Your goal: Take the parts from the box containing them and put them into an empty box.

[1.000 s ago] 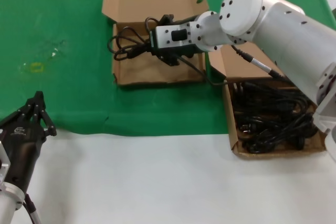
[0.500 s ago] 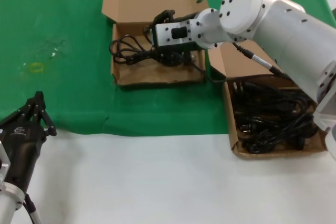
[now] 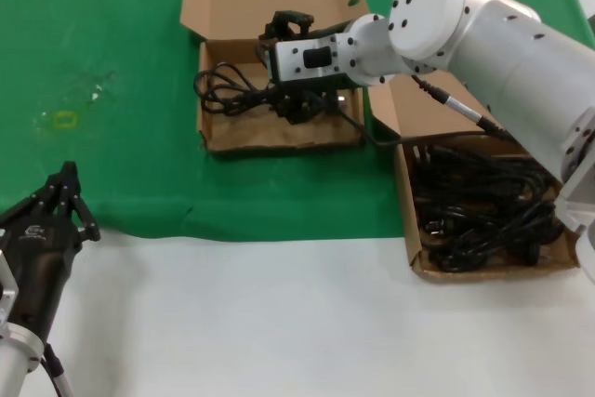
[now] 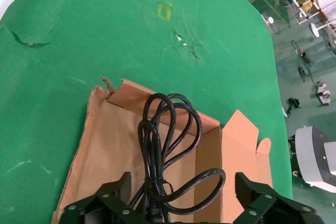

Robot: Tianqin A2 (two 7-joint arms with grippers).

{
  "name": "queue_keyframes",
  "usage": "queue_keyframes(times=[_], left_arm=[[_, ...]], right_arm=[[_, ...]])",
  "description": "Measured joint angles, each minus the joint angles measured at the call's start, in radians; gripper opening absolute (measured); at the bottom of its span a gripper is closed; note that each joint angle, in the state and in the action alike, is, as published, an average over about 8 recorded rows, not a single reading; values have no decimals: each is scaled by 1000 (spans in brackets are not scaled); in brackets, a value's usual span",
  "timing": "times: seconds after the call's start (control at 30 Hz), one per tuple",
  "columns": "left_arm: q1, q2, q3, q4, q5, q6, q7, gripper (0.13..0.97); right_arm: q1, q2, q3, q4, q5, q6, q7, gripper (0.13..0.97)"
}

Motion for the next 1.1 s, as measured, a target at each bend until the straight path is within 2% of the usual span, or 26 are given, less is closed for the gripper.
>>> queue_keyframes(times=[0.13, 0.27, 0.43, 0.67, 0.73, 0.97, 1.1], left_arm=[[0, 0, 0, 0, 0, 0, 0, 147], [0, 0, 0, 0, 0, 0, 0, 149], [0, 0, 0, 0, 0, 0, 0, 190], [0, 0, 0, 0, 0, 0, 0, 214], [0, 0, 0, 0, 0, 0, 0, 248], [0, 0, 0, 0, 0, 0, 0, 351], [0, 0, 0, 0, 0, 0, 0, 455]], right_arm=[[0, 0, 0, 0, 0, 0, 0, 658], [0, 0, 0, 0, 0, 0, 0, 723], [-12, 3, 10, 11, 1, 5, 3, 832], [-94, 20, 77, 85, 9, 38, 24, 909], [-128, 27, 104, 115, 13, 51, 33, 935], [-255, 54, 208, 230, 26, 102, 66, 946], [-331, 70, 270, 298, 33, 132, 86, 962]])
